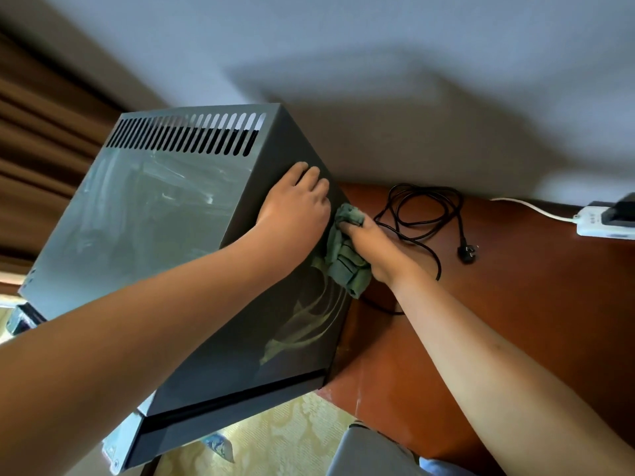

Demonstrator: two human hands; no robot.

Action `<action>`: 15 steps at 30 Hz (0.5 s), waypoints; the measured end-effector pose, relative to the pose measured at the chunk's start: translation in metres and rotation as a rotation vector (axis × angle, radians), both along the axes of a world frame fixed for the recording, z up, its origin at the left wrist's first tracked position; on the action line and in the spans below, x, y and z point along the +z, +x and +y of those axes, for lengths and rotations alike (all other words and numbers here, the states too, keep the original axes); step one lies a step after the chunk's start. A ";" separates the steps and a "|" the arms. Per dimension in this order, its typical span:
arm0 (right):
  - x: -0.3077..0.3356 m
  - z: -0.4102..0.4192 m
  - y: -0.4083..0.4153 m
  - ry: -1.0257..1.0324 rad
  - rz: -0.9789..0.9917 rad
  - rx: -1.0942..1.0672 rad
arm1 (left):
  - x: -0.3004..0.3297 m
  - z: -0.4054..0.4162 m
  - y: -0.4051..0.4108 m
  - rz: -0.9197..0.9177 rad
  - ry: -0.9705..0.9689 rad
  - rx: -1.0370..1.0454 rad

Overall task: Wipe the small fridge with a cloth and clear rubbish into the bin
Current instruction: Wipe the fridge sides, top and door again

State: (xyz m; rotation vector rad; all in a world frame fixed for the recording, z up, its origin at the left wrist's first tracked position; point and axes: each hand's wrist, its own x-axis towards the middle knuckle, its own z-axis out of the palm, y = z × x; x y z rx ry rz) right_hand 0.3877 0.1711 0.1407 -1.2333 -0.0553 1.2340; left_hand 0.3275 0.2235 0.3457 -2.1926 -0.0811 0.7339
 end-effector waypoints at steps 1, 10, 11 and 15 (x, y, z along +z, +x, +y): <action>-0.002 0.002 0.002 -0.012 -0.015 -0.027 | 0.000 0.001 0.001 0.008 0.003 -0.019; -0.039 -0.016 -0.039 -0.081 0.076 0.075 | -0.014 0.004 0.016 0.066 0.004 -0.064; -0.034 -0.017 -0.035 -0.040 0.074 0.057 | -0.016 0.005 0.018 0.075 0.006 -0.067; -0.026 -0.001 -0.013 0.007 -0.041 -0.054 | -0.023 0.010 0.024 0.084 0.003 -0.087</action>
